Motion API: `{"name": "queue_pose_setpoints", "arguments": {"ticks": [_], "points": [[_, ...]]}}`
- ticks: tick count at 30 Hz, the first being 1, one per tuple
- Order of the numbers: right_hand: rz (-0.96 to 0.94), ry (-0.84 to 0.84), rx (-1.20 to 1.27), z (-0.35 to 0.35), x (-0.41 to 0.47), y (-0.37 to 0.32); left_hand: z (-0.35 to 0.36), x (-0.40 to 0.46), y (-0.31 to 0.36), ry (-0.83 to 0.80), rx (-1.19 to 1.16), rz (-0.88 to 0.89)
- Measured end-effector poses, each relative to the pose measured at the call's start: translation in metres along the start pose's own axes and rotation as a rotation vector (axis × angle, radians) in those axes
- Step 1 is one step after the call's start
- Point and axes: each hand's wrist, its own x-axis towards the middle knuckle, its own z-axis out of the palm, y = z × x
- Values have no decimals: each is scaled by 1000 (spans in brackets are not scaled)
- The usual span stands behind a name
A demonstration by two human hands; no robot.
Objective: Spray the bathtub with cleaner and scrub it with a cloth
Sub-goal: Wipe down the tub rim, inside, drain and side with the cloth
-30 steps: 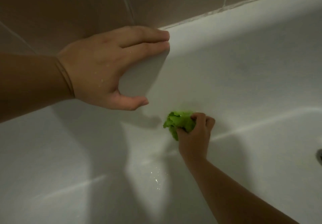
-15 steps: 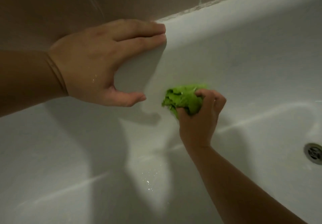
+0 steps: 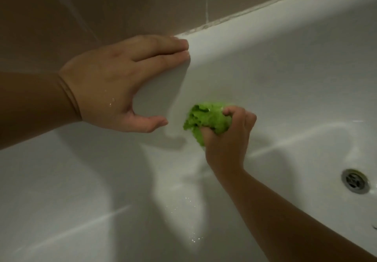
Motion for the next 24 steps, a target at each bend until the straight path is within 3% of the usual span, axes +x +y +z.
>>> {"name": "queue_pose_setpoints", "arguments": {"ticks": [4,7,10,14,17,20,24], "points": [[-180,177,137,-15,36,-64,0,10,2,23,13,15],[-244,203,138,-17,42,-61,-1,14,3,13,7,29],[-175,125,29,-10,24,-7,1,18,3,22,13,27],[22,-102,-165,-6,-11,91,3,21,3,38,4,38],[112,-187,-266,-6,-26,124,4,24,4,34,8,48],[146,-159,-202,-8,-15,108,4,26,5,28,16,40],[36,32,-55,-22,24,34,2,34,9,19,1,35]]}}
